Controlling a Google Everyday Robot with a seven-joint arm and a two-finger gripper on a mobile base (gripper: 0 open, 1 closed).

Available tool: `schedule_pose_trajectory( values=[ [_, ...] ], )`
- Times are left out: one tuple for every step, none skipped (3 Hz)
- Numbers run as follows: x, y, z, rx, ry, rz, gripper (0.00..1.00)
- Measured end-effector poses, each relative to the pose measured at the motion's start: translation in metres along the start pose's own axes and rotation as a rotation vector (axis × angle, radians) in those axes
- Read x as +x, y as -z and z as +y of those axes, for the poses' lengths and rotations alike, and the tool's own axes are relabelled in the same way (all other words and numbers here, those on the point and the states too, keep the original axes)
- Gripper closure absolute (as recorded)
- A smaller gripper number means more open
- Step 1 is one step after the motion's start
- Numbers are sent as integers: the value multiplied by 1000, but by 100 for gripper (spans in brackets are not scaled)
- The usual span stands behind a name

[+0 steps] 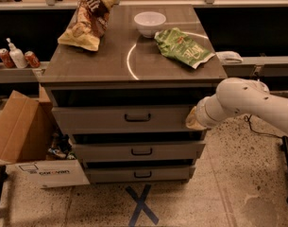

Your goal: Close top drawer

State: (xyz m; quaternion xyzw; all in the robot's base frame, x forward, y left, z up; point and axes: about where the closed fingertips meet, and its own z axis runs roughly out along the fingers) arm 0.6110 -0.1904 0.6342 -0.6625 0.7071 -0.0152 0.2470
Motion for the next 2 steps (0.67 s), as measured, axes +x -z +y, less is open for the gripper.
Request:
schedule_pose_trajectory(
  values=[
    [-10,14,3,28,31,-19,100],
    [-20,42,20,30,64,-56,100]
  ],
)
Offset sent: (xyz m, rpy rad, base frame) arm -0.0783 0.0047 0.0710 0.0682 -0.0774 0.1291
